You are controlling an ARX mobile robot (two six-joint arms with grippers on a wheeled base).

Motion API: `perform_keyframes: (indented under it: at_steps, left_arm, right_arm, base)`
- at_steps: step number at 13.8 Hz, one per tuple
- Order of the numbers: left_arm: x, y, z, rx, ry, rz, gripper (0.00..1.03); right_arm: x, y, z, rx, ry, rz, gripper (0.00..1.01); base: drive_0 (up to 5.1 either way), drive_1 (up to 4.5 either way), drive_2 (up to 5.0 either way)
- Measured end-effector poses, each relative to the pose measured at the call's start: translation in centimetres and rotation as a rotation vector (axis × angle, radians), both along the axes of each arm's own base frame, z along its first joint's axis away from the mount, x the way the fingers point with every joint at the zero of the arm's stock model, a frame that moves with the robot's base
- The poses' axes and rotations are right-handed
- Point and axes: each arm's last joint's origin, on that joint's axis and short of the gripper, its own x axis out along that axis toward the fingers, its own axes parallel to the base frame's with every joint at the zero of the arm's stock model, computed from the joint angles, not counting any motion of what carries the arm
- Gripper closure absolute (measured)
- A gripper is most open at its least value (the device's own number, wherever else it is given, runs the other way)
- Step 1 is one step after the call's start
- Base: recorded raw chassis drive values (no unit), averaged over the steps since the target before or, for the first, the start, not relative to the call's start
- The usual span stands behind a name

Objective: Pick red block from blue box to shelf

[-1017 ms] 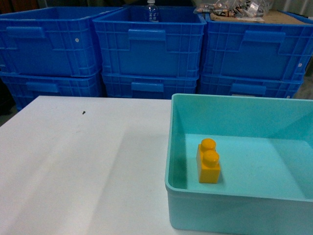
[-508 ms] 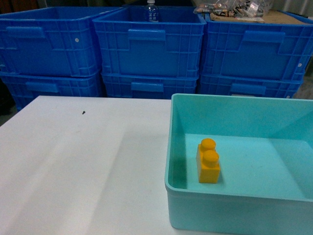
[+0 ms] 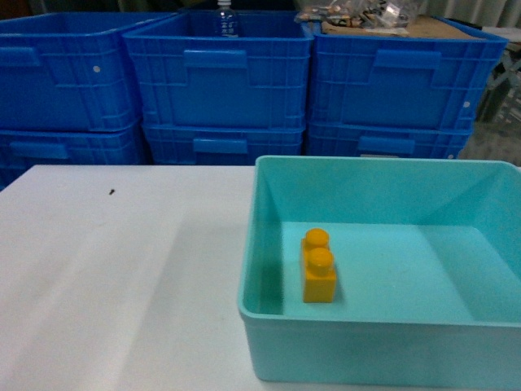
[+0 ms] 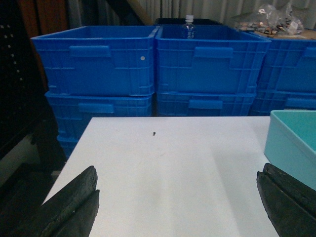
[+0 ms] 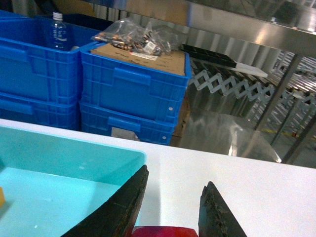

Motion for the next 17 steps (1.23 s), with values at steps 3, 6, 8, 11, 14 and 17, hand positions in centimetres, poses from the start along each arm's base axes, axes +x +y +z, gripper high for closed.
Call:
perform_keyframes:
  at_steps: [3, 6, 8, 11, 14, 17]
  left_arm:
    - [0.0, -0.01, 0.0, 0.0, 0.0, -0.002, 0.05]
    - [0.0, -0.01, 0.0, 0.0, 0.0, -0.002, 0.05]
    - [0.0, -0.01, 0.01, 0.0, 0.0, -0.002, 0.05]
    - [0.0, -0.01, 0.0, 0.0, 0.0, -0.002, 0.05]
    - [0.0, -0.01, 0.0, 0.0, 0.0, -0.002, 0.05]
    - [0.0, -0.01, 0.0, 0.0, 0.0, -0.002, 0.05]
  right_arm:
    - [0.0, -0.02, 0.0, 0.001, 0.0, -0.004, 0.73]
    - [-0.01, -0.02, 0.0, 0.001, 0.0, -0.004, 0.73]
    - [0.0, -0.02, 0.0, 0.001, 0.0, -0.004, 0.73]
    - [-0.01, -0.02, 0.0, 0.001, 0.0, -0.004, 0.73]
    - [-0.01, -0.02, 0.0, 0.004, -0.001, -0.004, 0.73]
    - [-0.01, -0.02, 0.0, 0.004, -0.001, -0.003, 0.73]
  base:
    - [0.0, 0.0, 0.0]
    - [-1.0, -1.0, -1.0]
    - [-1.5, -1.49, -1.5]
    - [-1.5, -1.49, -1.5]
    - [-1.5, -1.47, -1.5]
    - [-1.4, -1.43, -1.4]
